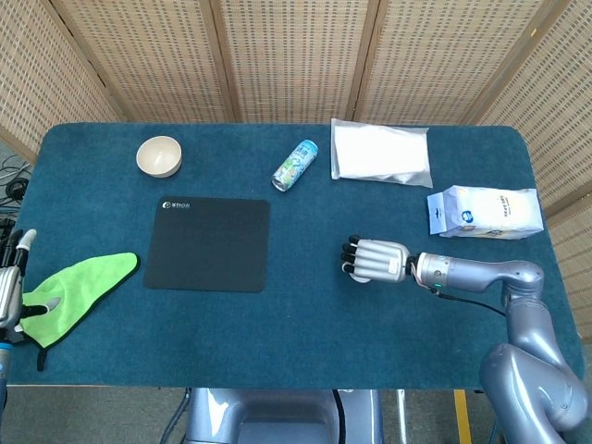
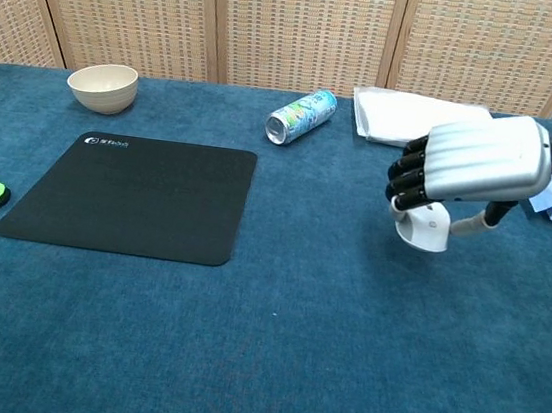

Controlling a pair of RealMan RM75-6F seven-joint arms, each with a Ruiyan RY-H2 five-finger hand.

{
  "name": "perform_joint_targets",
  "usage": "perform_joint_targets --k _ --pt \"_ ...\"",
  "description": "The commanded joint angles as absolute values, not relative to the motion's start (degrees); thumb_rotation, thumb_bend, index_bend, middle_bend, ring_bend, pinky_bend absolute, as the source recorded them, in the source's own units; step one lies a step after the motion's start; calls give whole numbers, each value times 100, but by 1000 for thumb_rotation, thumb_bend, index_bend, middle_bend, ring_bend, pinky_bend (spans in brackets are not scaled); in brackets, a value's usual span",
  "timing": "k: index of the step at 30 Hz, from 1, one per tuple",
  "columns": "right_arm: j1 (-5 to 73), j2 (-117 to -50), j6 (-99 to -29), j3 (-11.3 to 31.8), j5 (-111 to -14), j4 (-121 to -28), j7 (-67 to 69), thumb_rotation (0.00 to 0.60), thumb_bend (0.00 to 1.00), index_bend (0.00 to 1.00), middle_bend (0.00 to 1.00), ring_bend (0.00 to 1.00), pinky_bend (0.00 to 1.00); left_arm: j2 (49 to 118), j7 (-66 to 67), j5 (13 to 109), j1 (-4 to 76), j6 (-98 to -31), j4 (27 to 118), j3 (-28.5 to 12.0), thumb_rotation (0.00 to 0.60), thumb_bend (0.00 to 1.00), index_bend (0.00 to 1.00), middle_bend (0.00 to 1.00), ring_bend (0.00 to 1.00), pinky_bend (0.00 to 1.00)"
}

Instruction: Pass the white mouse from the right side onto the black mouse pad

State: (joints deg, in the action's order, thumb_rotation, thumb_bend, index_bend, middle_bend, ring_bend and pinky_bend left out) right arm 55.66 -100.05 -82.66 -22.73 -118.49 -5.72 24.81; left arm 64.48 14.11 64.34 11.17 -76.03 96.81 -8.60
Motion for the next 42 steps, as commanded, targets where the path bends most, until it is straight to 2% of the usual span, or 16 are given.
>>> perform_joint_targets --k 1,6,14,23,26,29,31,34,37,42 --pt "5769 -10145 -8275 -2215 -11774 -699 2447 600 801 484 406 283 360 6423 1367 6444 1139 -7526 9713 -834 600 43 0 0 0 0" --pt "6085 -10394 -8178 -2226 -11785 -879 2219 600 802 484 401 287 365 6354 1178 6473 1136 -7465 9695 -831 600 44 0 0 0 0" --pt "6525 -10786 -7641 -2067 -11627 -1268 1864 600 775 484 403 294 373 6263 884 6460 1148 -7279 9593 -807 600 44 0 0 0 0" --pt "6853 -10904 -7166 -1876 -11474 -1910 1339 600 770 484 383 294 373 6227 759 6402 1136 -7248 9533 -811 600 44 0 0 0 0" --pt "6863 -10859 -6931 -1849 -11420 -2070 1165 600 740 476 336 272 373 6224 738 6401 1134 -7245 9524 -807 600 43 0 0 0 0" --pt "6864 -10750 -6649 -1800 -11333 -2321 950 600 709 362 197 163 351 6225 737 6398 1142 -7237 9516 -805 600 44 0 0 0 0" --pt "6872 -10663 -6485 -1747 -11259 -2530 839 600 620 225 75 59 258 6226 736 6395 1146 -7231 9514 -805 600 44 0 0 0 0" --pt "6900 -10465 -6322 -1597 -11117 -2976 548 600 435 110 0 0 159 6229 752 6400 1152 -7236 9521 -800 600 44 0 0 0 0" --pt "6915 -10202 -6262 -1439 -10997 -3490 196 600 301 78 0 0 127 6224 749 6426 1145 -7259 9548 -789 600 44 0 0 0 0" --pt "6798 -9616 -6427 -1176 -10801 -4367 -449 600 260 66 0 0 112 6196 669 6528 1121 -7321 9582 -779 600 44 0 0 0 0"
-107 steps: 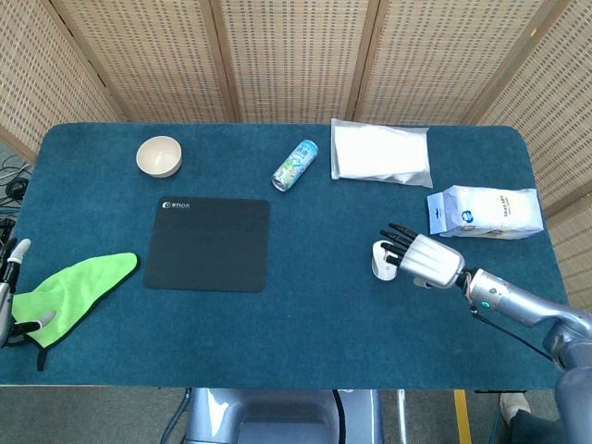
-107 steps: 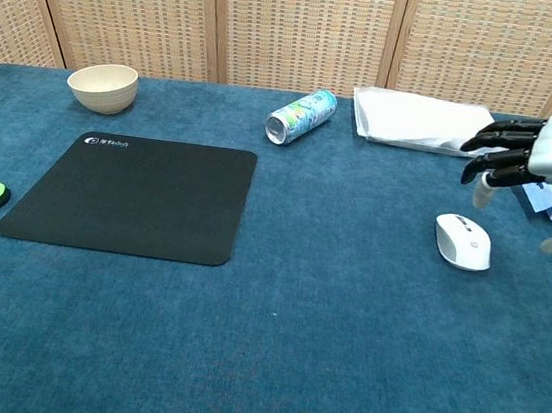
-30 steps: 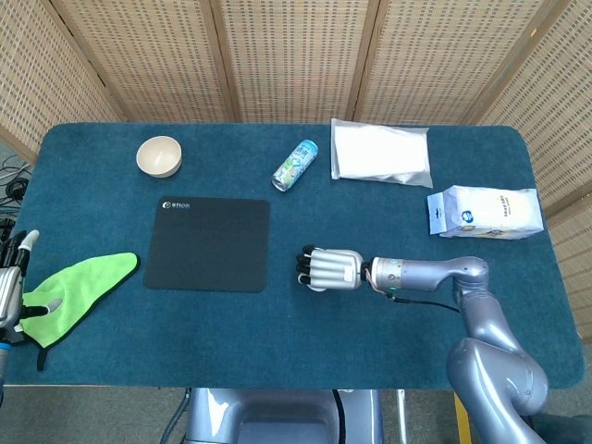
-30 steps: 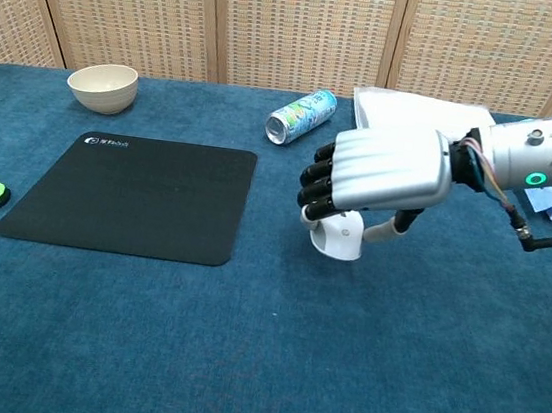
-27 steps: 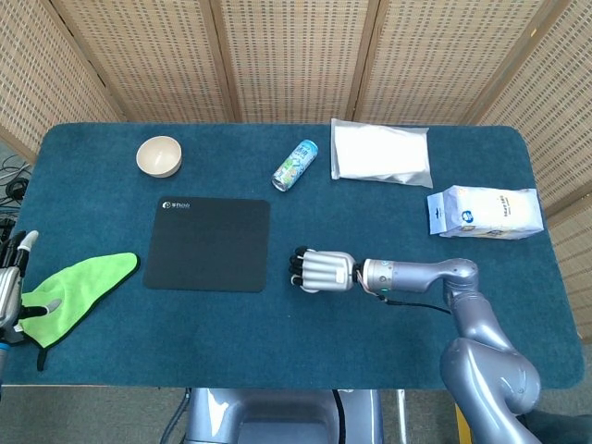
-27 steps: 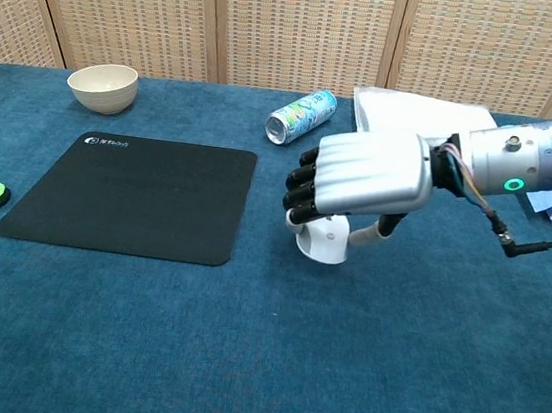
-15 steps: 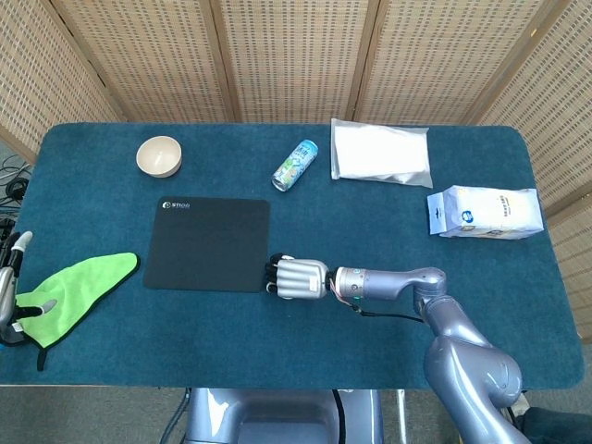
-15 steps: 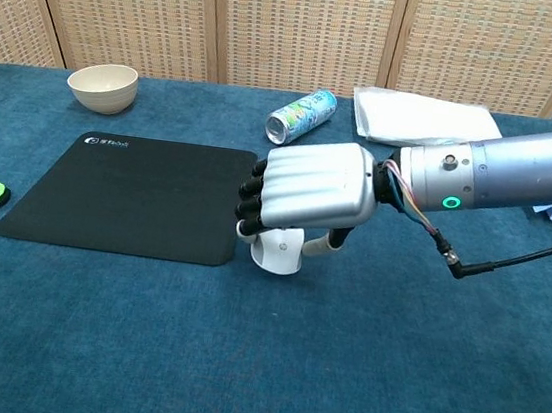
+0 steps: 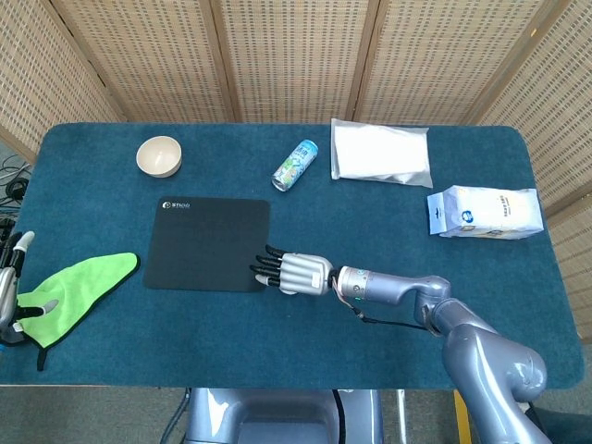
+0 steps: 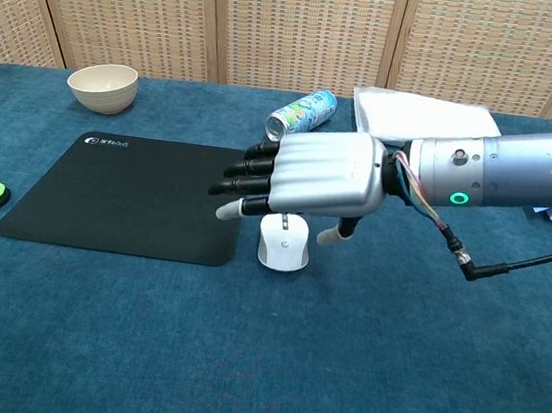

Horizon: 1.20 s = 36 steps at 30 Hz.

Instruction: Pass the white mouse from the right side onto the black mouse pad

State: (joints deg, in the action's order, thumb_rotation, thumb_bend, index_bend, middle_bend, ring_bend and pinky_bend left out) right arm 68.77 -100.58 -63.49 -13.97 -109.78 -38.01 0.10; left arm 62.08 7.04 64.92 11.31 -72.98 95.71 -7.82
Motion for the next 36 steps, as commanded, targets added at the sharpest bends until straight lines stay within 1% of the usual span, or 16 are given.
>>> perform_joint_targets --k 1,3,4,7,12,14,17,19,21,23,25,27,30,32,34,36 --pt "6726 -9386 -6505 -1107 -10735 -4646 -645 600 260 66 0 0 112 6187 633 6575 1111 -7341 9588 -770 600 44 0 0 0 0" --pt "6587 -8999 -6629 -1020 -10623 -5085 -903 600 260 66 0 0 112 6165 566 6662 1097 -7367 9599 -755 600 44 0 0 0 0" --pt "6344 -8576 -6885 -942 -10455 -5430 -1061 600 260 66 0 0 112 6132 481 6787 1087 -7408 9630 -744 600 44 0 0 0 0" --pt "5900 -7806 -7202 -879 -10181 -6221 -1374 600 260 66 0 0 112 6078 291 7109 1102 -7476 9593 -722 600 44 0 0 0 0" --pt "5117 -6984 -7710 -822 -9720 -7008 -1628 600 260 66 0 0 103 6118 -25 7772 1277 -7468 9236 -665 600 44 0 0 0 0" --pt "4574 -6675 -8110 -842 -9438 -7188 -1487 600 260 66 0 0 97 6142 -358 8255 1476 -7326 8960 -588 600 46 0 0 0 0" --pt "4057 -6513 -8437 -795 -9105 -7338 -1216 600 257 59 0 0 77 6199 -731 8803 1671 -7342 8551 -516 600 48 0 0 0 0" --pt "3367 -6393 -8774 -688 -8455 -7600 -839 600 243 24 0 0 43 6332 -993 9491 1992 -7409 7982 -442 600 57 0 0 0 0" --pt "3037 -6319 -8871 -651 -8185 -7750 -747 600 221 2 0 0 14 6429 -1094 9890 2207 -7419 7548 -355 600 84 0 0 0 0" --pt "2653 -6267 -9001 -585 -7879 -7903 -504 600 162 0 0 0 0 6494 -1184 10356 2495 -7414 7123 -238 600 108 0 0 0 0" --pt "2337 -6257 -9153 -537 -7719 -7965 -205 600 54 0 0 0 0 6542 -1270 10797 2755 -7552 6830 -161 600 122 0 0 0 0" --pt "2122 -6296 -9308 -472 -7691 -7980 -21 600 5 0 0 0 0 6619 -1265 11113 2942 -7720 6554 -110 600 150 0 0 0 0" --pt "1759 -6391 -9614 -410 -7735 -8096 217 600 0 0 0 0 0 6770 -1241 11820 3447 -7797 6121 85 600 172 0 0 0 0" --pt "1650 -6405 -9680 -402 -7799 -8175 215 600 0 0 0 0 0 6847 -1249 12112 3683 -7837 5870 182 600 151 0 0 0 0" --pt "1510 -6401 -9736 -379 -7882 -8442 225 600 0 0 0 0 0 7095 -1304 12620 4124 -8013 5421 320 600 113 0 0 0 0" --pt "1451 -6376 -9736 -331 -7917 -8594 177 600 0 0 0 0 0 7279 -1489 12771 4330 -8107 5130 413 600 98 0 0 0 0"
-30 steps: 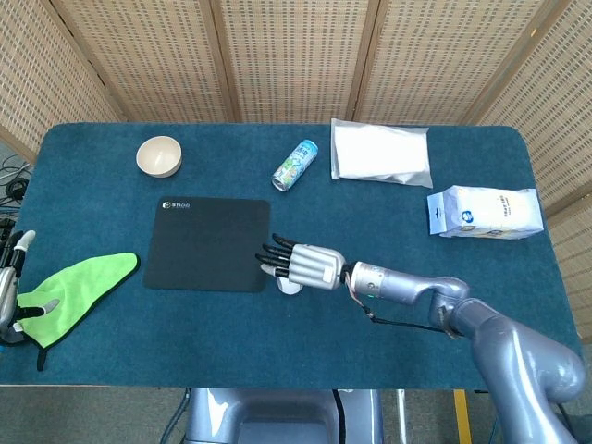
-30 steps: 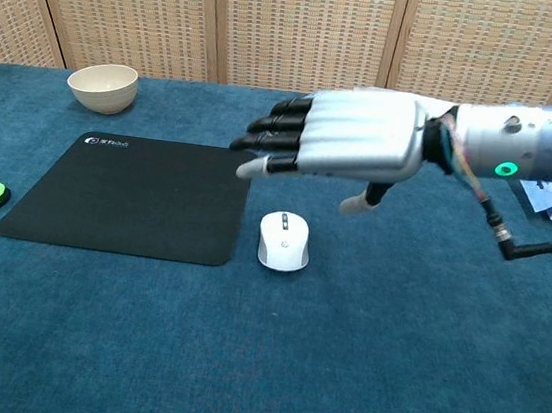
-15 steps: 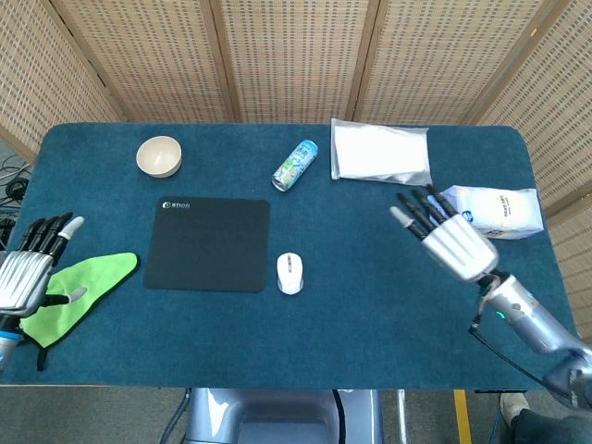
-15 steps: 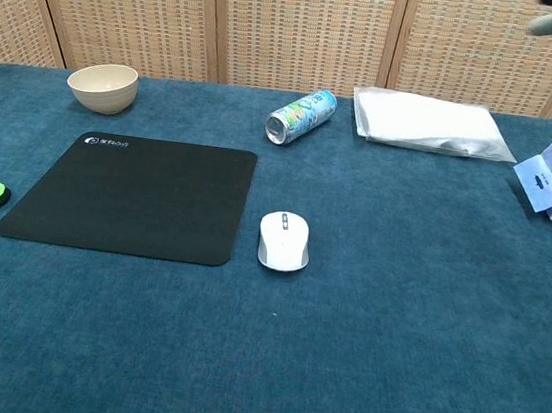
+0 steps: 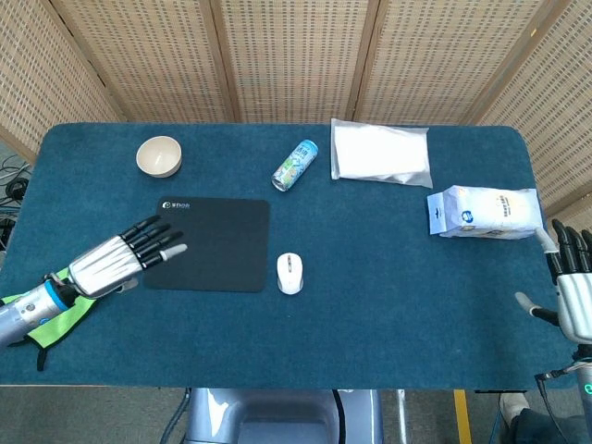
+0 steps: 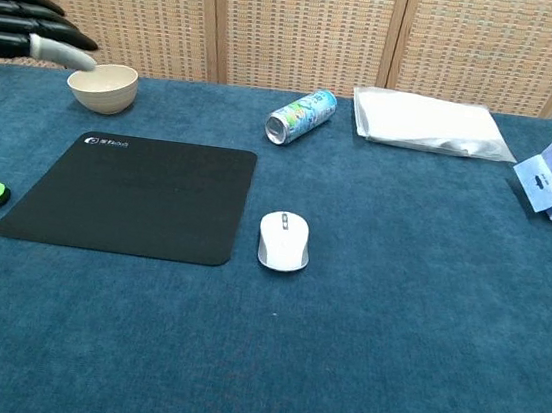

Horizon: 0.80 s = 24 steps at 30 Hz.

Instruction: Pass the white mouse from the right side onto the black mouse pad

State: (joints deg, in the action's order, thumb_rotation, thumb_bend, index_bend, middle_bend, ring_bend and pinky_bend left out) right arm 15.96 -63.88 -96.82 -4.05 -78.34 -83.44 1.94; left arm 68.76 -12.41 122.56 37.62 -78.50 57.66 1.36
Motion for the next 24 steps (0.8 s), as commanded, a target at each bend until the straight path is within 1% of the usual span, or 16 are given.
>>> perform_joint_targets --k 1,4,8,11,17,20,24 --pt "1432 -6374 -9739 -300 -7946 -8633 170 600 0 0 0 0 0 7362 -1527 12833 4429 -8116 5009 456 600 98 0 0 0 0" --pt "1402 -6414 -9736 -203 -8143 -8492 240 600 0 0 0 0 0 7635 -1557 12986 4831 -7958 4705 572 600 103 0 0 0 0" --pt "1336 -6445 -9616 -83 -8155 -8259 465 600 0 0 0 0 0 7885 -1658 12888 5237 -7691 4560 572 600 112 0 0 0 12" --pt "1285 -6421 -9502 11 -8111 -8123 634 600 0 0 0 0 0 8132 -1765 12787 5547 -7404 4452 582 600 116 0 0 0 56" --pt "1227 -6390 -9213 161 -8018 -7855 1082 600 0 0 0 0 0 8742 -1983 12734 6034 -6974 4081 750 600 123 0 0 0 145" --pt "1183 -6377 -9090 266 -7924 -7700 1307 600 0 0 0 0 0 9247 -2177 12661 6343 -6719 3657 788 600 117 0 0 3 168" --pt "1143 -6374 -8999 335 -7951 -7618 1448 600 0 0 0 0 0 9800 -2486 12582 6632 -6601 3008 904 600 124 0 0 12 183"
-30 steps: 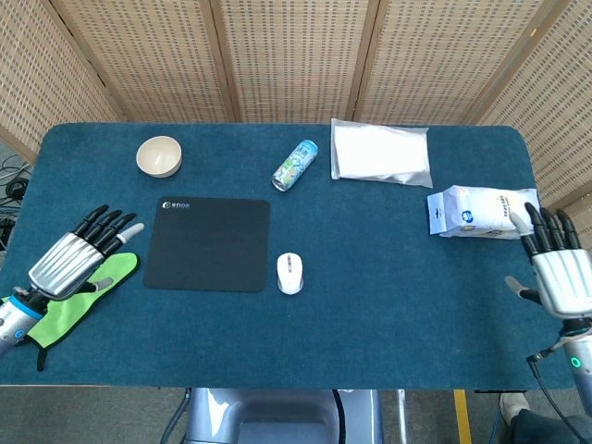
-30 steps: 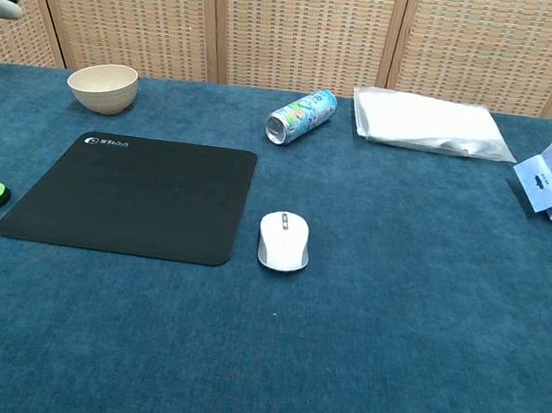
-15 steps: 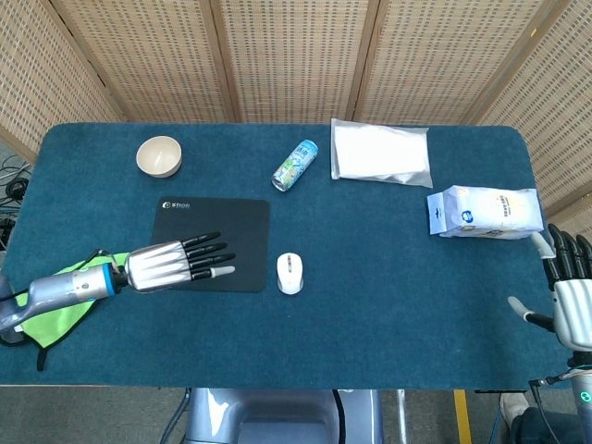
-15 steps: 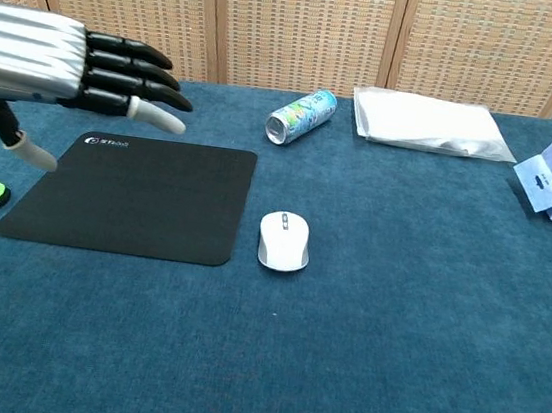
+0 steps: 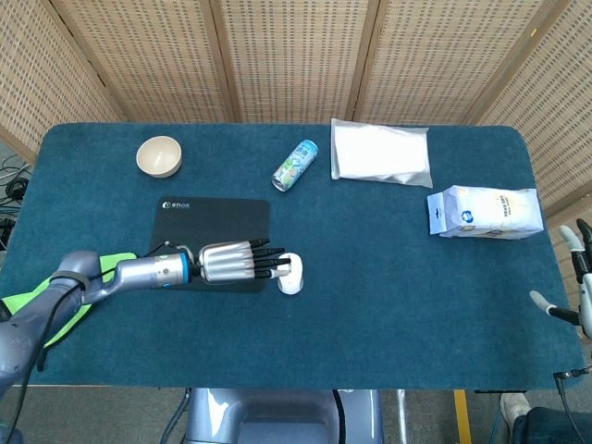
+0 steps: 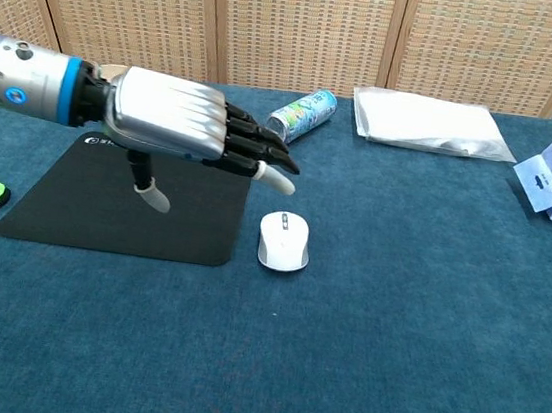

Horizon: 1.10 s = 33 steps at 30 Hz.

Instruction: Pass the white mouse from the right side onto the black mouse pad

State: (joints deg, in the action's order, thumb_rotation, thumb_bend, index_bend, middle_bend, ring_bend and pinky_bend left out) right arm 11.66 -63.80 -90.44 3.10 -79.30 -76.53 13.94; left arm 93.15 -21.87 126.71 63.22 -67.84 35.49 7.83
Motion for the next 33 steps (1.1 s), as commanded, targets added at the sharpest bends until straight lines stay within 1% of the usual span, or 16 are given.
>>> perform_joint_targets --k 1,11,15,18,20,21,23,25,28,30,33 --pt "1132 -6374 -8979 350 -7970 -7590 1477 600 0 0 0 0 0 9932 -2567 12582 6721 -6573 2825 965 600 128 0 0 14 183" --pt "1016 -6362 -8945 546 -7975 -7508 1588 600 0 0 0 0 0 10736 -3130 12457 7234 -6242 1780 1401 600 161 0 0 33 183" --pt "983 -6345 -8904 616 -7958 -7496 1623 600 0 0 0 0 0 10939 -3264 12391 7344 -6108 1569 1559 600 190 0 0 44 183" --pt "959 -6339 -8878 656 -7952 -7477 1651 600 0 0 0 0 0 11038 -3294 12366 7392 -6069 1457 1674 600 199 22 6 56 194" --pt "944 -6335 -8864 687 -7942 -7467 1683 600 0 0 0 0 0 11103 -3312 12343 7423 -6024 1393 1741 600 212 59 33 79 219" --pt "936 -6332 -8860 703 -7938 -7462 1700 600 0 0 0 0 0 11132 -3314 12329 7435 -6019 1363 1769 600 226 99 73 104 236" --pt "925 -6327 -8850 727 -7935 -7455 1726 600 0 0 0 0 0 11176 -3308 12298 7446 -6037 1317 1802 600 258 213 177 159 267" --pt "912 -6324 -8841 753 -7933 -7444 1748 600 0 0 0 0 0 11217 -3259 12279 7444 -6113 1250 1852 600 311 376 314 222 306" --pt "895 -6324 -8821 784 -7926 -7425 1797 600 0 0 0 0 0 11249 -3238 12259 7427 -6192 1176 1929 600 367 521 440 266 331" --pt "880 -6322 -8805 808 -7914 -7409 1842 600 0 0 0 0 0 11262 -3228 12233 7401 -6254 1131 1973 600 388 561 474 272 335" --pt "864 -6326 -8783 843 -7897 -7378 1860 600 0 0 0 0 0 11269 -3164 12195 7361 -6377 1065 2028 600 400 573 486 274 336"
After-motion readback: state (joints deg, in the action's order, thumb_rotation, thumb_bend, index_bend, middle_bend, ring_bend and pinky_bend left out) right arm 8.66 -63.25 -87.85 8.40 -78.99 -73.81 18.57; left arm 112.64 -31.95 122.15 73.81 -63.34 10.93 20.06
